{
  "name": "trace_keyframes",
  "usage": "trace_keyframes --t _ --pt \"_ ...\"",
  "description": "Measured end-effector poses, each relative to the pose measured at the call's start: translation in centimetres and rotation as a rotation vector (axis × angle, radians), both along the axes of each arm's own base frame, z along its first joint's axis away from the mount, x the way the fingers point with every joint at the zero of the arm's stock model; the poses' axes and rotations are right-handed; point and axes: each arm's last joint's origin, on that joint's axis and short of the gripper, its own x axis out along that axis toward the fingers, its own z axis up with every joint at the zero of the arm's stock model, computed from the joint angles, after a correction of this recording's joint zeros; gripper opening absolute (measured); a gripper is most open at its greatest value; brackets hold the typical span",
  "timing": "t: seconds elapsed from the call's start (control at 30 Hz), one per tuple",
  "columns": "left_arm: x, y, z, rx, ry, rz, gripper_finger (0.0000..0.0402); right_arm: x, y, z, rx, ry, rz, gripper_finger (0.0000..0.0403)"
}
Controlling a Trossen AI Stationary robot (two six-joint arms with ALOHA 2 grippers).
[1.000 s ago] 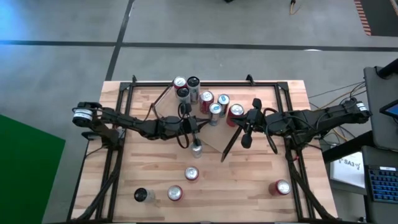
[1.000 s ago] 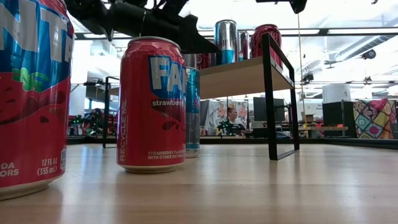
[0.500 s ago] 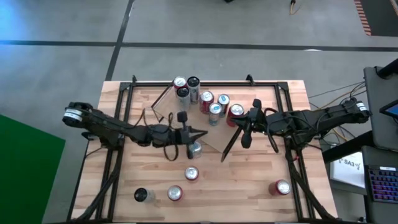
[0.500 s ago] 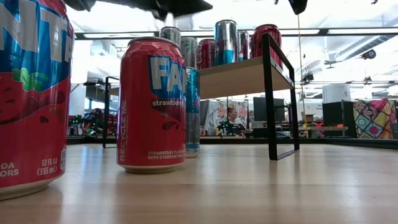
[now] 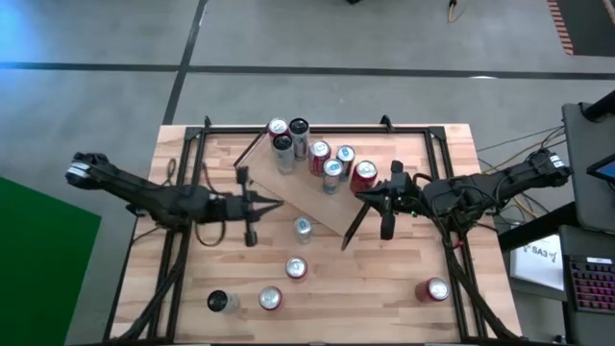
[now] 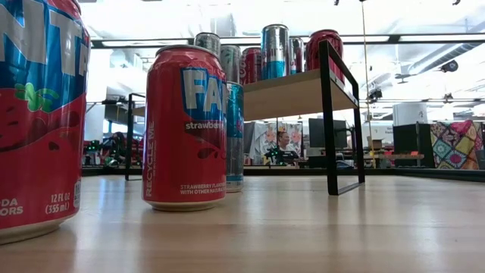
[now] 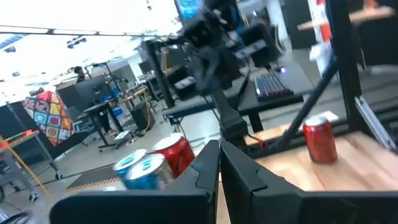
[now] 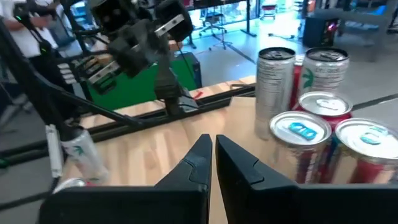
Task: Place canned beverage on shelf
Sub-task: Put the red soda can on the shelf, align with the other red soda can
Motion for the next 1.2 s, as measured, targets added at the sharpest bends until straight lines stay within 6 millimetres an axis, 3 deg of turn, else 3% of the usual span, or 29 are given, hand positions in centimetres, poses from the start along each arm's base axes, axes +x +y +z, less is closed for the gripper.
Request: trace_keyframes --t 0.33,0.57,0.67,0.9,1.07,1.2 --pt "-5.4 1.7 1.6 -0.028 -0.156 0.025 0.0000 0.4 0.5 -0.3 0.227 -0.017 0.040 0.0012" --pt "-7.6 2.6 1.7 -0.036 -0.169 0.088 0.0000 2.8 1.8 -3.0 0.462 0.123 0.147 0.0012" --pt "-8.0 2.7 1.5 -0.025 -0.169 0.090 0.0000 3.1 2.2 -3.7 0.602 0.251 0.178 0.0012" --pt "-8.2 2.8 1.6 0.029 -0.171 0.101 0.0000 2.9 2.6 -4.8 0.780 0.718 -0.095 0.0012" --pt "-7.8 2.7 1.3 0.075 -0.146 0.104 0.0000 2.0 3.0 -4.9 0.747 1.084 -0.287 0.0012" --pt "-7.3 2.5 1.1 0.094 -0.125 0.103 0.0000 1.7 3.3 -5.1 0.657 1.233 -0.357 0.0012"
